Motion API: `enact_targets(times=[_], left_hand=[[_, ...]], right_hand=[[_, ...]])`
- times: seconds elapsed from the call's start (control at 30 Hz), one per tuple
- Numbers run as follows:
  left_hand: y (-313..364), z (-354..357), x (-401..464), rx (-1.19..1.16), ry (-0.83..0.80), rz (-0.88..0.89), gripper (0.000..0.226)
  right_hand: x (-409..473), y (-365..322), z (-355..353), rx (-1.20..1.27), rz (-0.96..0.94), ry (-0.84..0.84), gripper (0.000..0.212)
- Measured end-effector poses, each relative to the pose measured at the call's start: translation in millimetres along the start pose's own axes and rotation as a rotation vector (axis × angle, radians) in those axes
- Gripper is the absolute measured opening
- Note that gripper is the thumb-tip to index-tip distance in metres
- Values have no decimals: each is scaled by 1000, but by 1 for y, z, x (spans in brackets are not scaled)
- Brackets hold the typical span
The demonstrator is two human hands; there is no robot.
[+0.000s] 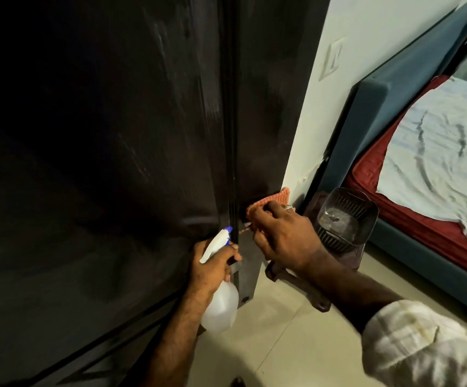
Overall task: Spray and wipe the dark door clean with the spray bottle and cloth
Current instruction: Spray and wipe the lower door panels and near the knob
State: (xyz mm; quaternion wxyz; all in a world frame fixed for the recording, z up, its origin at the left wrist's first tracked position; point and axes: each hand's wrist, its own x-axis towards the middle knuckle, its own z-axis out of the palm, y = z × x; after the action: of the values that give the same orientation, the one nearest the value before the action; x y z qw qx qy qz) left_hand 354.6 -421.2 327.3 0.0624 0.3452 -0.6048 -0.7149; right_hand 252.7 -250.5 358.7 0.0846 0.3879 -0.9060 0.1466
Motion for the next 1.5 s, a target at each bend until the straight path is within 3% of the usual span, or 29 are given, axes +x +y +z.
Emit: enact_targets(times=[0.13,0.23,0.3,0.4,0.47,0.53,0.6,0.63,0.7,0.77,0.83,0.93,1.0,1.07,1.13,1.2,1.3,1.4,1.5], left_hand=[[2,2,1,16,27,-4,39],[4,3,-3,7,37,1,36],[5,3,-6,3,29,15,32],[7,4,-11,1,31,11,29],[9,4,-13,5,27,22,28],[12,5,-16,5,21,42,27],[14,5,-21,-21,39,70,25],[15,4,-24,-33,52,84,22],[19,2,-30,-44,59,134,9],[26,-2,-35,-37,59,200,13],[32,-4,-38,-26,43,260,13],[40,-7,-43,-10,53,300,9],[41,-11,-46,-19,57,307,9],[42,-17,-49,-30,76,292,9],[40,-25,-51,-23,95,279,8],[36,-32,-51,-10,108,269,8],[34,-36,-52,-10,111,262,12],[38,-36,-54,-35,97,279,7],[42,-33,-55,-34,87,276,6]], right_hand=[[0,2,-2,-158,-162,-80,47],[-1,4,1,-165,-129,-62,50],[-3,-1,8,57,27,65,50],[-3,-16,21,598,421,241,38],[1,-17,20,864,677,264,38],[5,-10,9,871,739,169,40],[5,-5,-7,671,704,47,40],[4,-4,-14,577,668,81,40],[6,-14,-38,531,536,348,38],[16,-32,-71,593,324,692,44],[36,-48,-100,579,81,887,51],[62,-63,-101,374,-171,781,56],[57,-52,-62,143,-265,663,52],[36,-30,-16,-1,-303,505,50],[14,-16,14,-27,-295,309,49],[7,-15,17,-10,-254,220,46],[25,-30,-12,140,-251,316,44],[55,-51,-58,299,-280,615,34],[78,-66,-82,298,-202,834,32]])
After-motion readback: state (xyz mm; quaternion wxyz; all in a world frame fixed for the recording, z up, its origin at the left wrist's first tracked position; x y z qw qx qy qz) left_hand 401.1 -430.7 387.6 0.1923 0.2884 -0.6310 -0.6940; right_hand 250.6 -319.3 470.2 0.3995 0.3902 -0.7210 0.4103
